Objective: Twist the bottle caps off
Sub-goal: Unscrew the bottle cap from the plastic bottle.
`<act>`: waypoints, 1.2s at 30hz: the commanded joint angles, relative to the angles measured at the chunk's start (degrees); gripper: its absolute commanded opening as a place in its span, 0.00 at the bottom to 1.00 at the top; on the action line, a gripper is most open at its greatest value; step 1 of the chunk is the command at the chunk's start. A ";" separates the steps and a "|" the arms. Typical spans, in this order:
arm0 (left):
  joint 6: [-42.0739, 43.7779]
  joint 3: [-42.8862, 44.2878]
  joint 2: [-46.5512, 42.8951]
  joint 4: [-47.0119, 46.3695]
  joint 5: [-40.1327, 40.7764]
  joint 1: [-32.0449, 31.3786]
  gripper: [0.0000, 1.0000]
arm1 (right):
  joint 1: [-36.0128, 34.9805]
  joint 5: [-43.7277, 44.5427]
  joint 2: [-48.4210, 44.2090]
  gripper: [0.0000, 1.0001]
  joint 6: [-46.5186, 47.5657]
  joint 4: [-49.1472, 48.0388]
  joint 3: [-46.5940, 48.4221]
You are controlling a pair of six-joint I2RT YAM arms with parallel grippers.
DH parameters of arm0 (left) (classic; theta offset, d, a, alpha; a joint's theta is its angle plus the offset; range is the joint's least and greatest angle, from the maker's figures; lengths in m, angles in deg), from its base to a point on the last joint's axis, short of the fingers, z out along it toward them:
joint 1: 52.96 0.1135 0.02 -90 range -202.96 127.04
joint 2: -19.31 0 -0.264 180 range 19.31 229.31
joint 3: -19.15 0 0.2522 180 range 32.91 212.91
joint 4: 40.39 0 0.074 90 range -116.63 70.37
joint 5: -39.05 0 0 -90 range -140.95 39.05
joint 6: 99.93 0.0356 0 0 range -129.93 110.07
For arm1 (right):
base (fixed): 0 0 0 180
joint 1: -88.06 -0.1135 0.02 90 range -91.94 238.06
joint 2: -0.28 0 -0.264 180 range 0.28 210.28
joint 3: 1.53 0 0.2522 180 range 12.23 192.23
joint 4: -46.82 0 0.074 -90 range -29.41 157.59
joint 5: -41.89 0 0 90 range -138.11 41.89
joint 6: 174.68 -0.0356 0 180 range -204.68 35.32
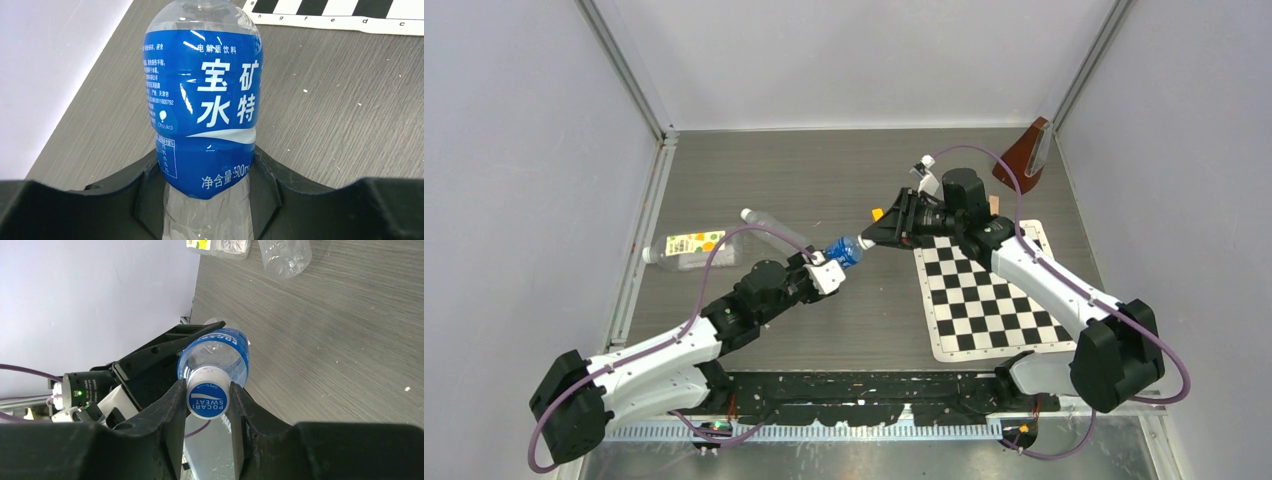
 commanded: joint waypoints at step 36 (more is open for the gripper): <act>-3.42 3.90 -3.49 6.83 -11.05 -0.30 0.00 | -0.60 -3.65 -17.34 0.31 52.89 -17.57 -15.24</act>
